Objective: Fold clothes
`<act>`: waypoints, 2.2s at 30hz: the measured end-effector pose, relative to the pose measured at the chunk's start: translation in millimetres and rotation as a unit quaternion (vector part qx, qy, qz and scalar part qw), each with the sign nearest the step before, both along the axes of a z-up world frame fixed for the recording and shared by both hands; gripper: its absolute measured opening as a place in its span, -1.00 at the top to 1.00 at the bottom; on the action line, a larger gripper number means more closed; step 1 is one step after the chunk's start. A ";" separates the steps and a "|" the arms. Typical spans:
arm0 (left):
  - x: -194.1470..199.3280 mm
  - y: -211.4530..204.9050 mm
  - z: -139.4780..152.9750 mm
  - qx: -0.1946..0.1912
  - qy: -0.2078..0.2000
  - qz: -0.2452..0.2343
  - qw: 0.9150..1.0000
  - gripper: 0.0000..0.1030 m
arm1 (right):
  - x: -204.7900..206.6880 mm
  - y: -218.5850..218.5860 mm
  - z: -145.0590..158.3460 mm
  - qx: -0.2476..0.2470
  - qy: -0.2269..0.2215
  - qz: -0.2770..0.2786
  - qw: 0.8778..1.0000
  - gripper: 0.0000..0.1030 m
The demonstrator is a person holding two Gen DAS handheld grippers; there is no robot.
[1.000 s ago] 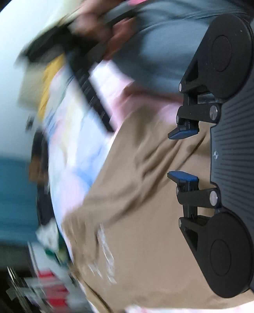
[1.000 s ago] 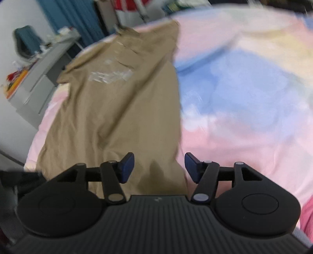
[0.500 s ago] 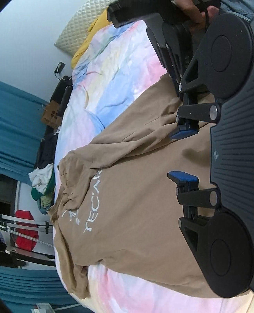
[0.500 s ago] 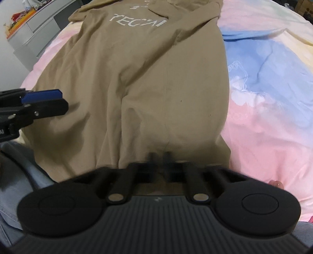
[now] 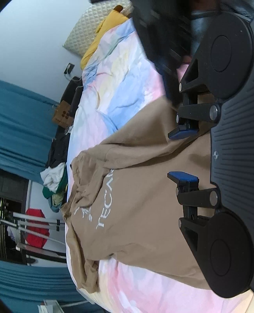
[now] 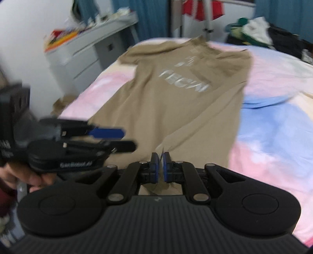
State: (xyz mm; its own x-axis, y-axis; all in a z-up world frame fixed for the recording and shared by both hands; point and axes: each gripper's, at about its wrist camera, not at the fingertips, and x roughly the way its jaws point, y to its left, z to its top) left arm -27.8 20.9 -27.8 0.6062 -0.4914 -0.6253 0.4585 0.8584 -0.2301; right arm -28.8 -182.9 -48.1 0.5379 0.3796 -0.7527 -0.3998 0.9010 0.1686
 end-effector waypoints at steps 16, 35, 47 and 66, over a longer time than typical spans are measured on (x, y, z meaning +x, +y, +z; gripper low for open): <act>8.9 18.4 4.4 0.019 0.000 0.083 0.996 0.10 | 26.4 -9.2 -21.2 0.068 0.074 -0.015 0.995 0.30; 96.0 77.6 11.1 -0.002 0.031 0.231 0.972 -0.42 | 112.8 -54.9 -40.2 0.120 -0.034 -0.171 0.977 -0.46; 291.7 189.7 -63.0 -0.233 0.113 0.375 0.890 -0.38 | 161.9 -94.8 -63.8 0.147 -0.047 -0.220 0.963 -0.46; 380.9 86.8 -25.5 0.139 -0.157 0.311 0.927 0.89 | 201.7 -102.7 -99.6 0.172 -0.009 -0.238 0.956 -0.47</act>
